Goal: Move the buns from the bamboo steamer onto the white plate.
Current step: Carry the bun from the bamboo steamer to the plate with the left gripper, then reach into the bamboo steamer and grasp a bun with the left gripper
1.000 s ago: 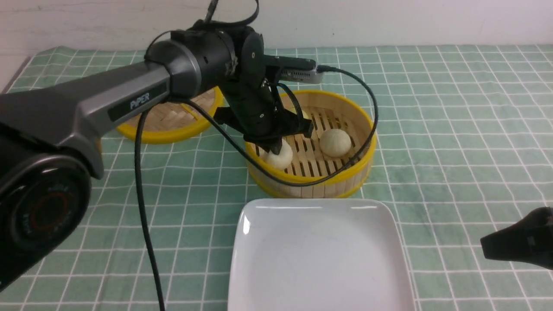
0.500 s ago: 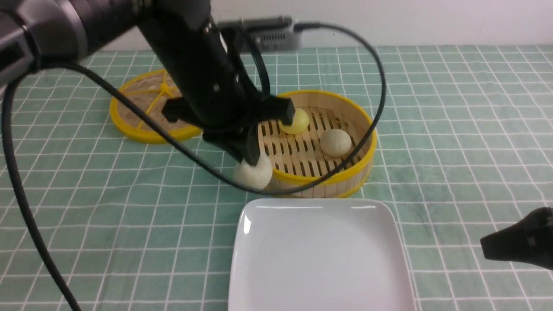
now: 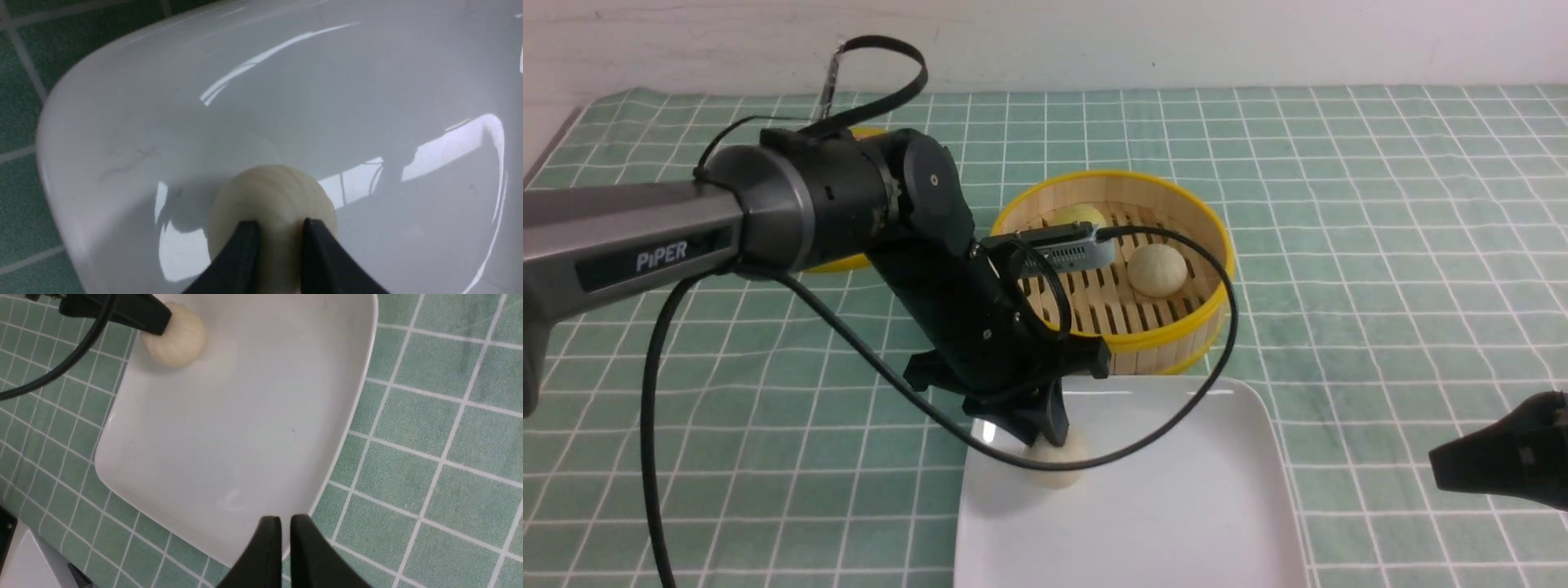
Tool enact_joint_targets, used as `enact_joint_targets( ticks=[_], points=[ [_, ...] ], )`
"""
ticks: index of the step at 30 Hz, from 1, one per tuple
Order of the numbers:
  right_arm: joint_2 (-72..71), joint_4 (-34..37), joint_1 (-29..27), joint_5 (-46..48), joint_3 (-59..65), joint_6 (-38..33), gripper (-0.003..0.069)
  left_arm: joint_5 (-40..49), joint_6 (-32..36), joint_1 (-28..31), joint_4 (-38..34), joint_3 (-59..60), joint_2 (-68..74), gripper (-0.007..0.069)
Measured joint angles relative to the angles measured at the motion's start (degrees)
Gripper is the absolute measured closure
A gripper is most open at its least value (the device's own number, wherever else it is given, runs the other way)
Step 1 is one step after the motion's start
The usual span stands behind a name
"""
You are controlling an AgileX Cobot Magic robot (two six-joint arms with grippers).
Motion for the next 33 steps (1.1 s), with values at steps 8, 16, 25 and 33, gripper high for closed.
enact_joint_targets(
  ticks=[8, 16, 25, 33],
  points=[
    [0.00, 0.00, 0.00, 0.12, 0.00, 0.00, 0.0589, -0.22, -0.50, 0.35, 2.92, -4.25, 0.00, 0.0214],
    [0.00, 0.54, 0.00, 0.37, 0.00, 0.00, 0.0580, -3.23, -6.26, 0.43, 10.10, -19.68, 0.12, 0.0269],
    [0.00, 0.92, 0.00, 0.32, 0.00, 0.00, 0.0568, 1.32, -12.70, 2.94, 10.91, -39.62, 12.47, 0.0615],
    [0.00, 1.04, 0.00, 0.32, 0.00, 0.00, 0.0558, 9.10, -12.94, 7.40, 6.79, -54.69, 27.03, 0.0535]
  ],
)
